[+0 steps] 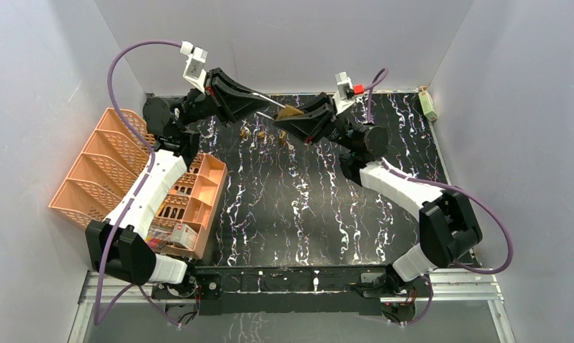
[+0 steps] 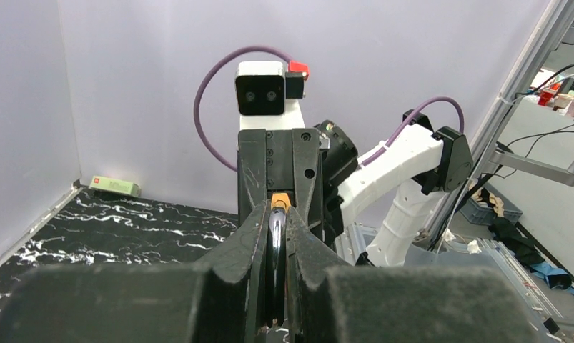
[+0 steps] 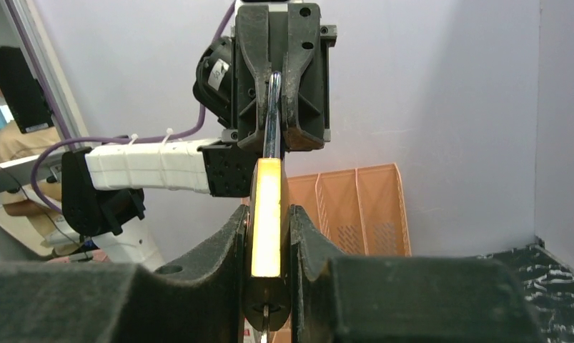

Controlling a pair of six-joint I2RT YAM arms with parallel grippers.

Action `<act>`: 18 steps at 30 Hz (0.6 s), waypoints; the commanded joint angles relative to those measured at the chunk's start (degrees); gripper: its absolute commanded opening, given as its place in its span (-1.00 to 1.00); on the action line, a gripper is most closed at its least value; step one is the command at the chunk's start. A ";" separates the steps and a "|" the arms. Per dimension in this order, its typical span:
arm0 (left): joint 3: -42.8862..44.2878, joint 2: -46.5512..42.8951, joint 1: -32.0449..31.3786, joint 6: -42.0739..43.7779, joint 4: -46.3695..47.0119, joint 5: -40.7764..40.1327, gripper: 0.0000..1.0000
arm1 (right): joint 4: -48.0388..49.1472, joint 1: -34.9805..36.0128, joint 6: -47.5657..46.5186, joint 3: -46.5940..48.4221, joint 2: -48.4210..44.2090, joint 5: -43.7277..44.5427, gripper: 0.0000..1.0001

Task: Lock with the key
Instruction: Lock the lock.

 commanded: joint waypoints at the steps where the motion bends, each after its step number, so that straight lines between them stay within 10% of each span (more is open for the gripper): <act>1: -1.64 -4.01 2.83 -0.20 2.71 0.57 -1.00 | -9.04 0.03 -6.29 5.98 -7.43 -5.63 -1.00; 3: -0.99 -4.36 4.06 -0.42 1.23 3.44 -0.71 | -18.47 -1.06 -9.15 9.43 -8.50 -10.70 -1.00; 8: 1.18 -6.01 7.26 0.85 -4.88 7.80 0.74 | -39.07 -4.05 -14.28 19.65 -7.42 -24.38 -1.00; 18: 2.34 -6.21 8.38 -4.06 -1.38 19.84 0.67 | -35.09 -5.71 -4.34 24.13 -3.65 -39.86 -1.00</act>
